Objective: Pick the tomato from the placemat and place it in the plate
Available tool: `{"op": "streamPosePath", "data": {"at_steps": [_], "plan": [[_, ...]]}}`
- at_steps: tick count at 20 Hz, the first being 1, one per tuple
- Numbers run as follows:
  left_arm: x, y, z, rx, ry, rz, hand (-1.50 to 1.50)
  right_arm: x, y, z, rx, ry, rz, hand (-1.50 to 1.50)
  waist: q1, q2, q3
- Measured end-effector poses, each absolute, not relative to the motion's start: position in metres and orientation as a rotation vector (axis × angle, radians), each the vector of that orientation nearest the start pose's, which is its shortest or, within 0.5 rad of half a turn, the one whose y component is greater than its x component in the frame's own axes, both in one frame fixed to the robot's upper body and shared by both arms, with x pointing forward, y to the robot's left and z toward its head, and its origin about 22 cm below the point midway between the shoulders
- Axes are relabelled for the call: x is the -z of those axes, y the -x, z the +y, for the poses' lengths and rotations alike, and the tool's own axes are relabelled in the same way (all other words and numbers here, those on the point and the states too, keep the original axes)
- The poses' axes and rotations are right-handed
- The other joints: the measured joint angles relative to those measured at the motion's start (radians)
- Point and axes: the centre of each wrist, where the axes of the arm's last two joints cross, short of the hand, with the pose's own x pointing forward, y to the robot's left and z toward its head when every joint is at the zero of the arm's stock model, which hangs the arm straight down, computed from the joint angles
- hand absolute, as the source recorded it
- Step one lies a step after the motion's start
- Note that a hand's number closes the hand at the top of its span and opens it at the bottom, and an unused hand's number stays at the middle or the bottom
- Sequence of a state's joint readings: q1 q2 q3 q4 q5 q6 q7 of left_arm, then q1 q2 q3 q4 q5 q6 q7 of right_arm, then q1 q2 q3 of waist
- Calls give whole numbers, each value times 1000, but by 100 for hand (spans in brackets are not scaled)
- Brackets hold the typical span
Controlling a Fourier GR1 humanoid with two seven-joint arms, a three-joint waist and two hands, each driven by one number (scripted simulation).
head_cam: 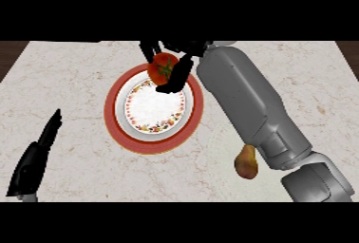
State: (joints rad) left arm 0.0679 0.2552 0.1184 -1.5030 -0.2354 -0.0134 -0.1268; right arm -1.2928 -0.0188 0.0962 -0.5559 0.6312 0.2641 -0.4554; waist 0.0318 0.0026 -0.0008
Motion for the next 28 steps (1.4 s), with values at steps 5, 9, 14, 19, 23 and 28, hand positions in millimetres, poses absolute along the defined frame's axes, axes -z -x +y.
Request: {"op": "streamPosePath", "data": {"at_steps": [5,9,14,19,23,28], "plan": [[1,-227,321,332,-431,-1534,0,-160,-431,-25,-1513,-21,-1874,150,19,2,0],[-2,-233,318,350,-418,-1539,0,-135,-425,-25,-1460,-65,-1778,-150,41,6,0],[-2,-237,319,354,-415,-1538,0,-115,-417,-21,-1385,-25,-1689,-150,50,10,0],[-4,-240,319,356,-417,-1545,0,-109,-413,-19,-1271,-73,-1726,-150,50,12,0],[-4,-240,318,348,-418,-1545,0,-115,-418,-23,-1073,-140,-1780,-150,42,13,0],[-1,-231,320,333,-435,-1544,0,-119,-432,-38,-842,-142,-1778,-150,27,12,1]]}}
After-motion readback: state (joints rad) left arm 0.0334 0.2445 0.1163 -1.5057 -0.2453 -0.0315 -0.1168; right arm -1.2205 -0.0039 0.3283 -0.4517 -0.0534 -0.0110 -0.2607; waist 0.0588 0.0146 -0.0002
